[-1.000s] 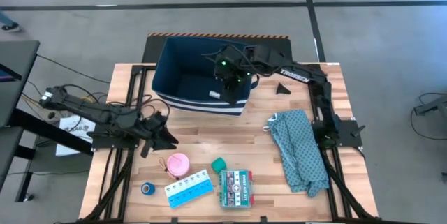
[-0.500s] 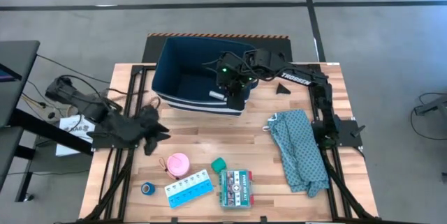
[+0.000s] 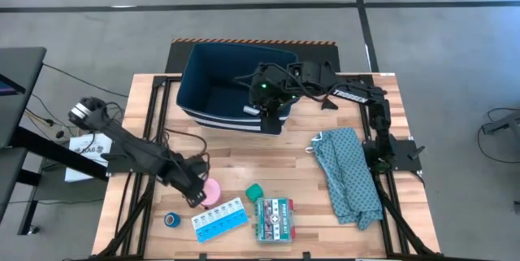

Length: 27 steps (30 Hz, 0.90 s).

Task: Pick & place medical supplies in basket/bin
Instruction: Put the pink tumbler into the laundry organizer

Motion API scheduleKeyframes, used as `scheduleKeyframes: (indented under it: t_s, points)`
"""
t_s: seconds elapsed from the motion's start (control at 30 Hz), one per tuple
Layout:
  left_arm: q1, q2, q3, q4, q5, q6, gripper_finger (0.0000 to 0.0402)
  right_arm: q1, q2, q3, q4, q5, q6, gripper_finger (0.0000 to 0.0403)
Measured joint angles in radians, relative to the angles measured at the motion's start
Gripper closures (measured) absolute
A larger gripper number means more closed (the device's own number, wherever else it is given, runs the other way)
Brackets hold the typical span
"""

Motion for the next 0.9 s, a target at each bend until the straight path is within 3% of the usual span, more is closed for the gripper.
scheduleKeyframes:
  t_s: [0.23,0.9]
  points:
    - [0.001,0.082,0.000,-0.007,0.028,-0.002,0.0280,0.007,0.000,0.000,0.000,0.000,0.000,0.0222]
    - [0.002,0.072,0.000,-0.026,-0.070,-0.006,0.0281,0.008,0.000,0.000,-0.001,0.000,-0.001,0.0220]
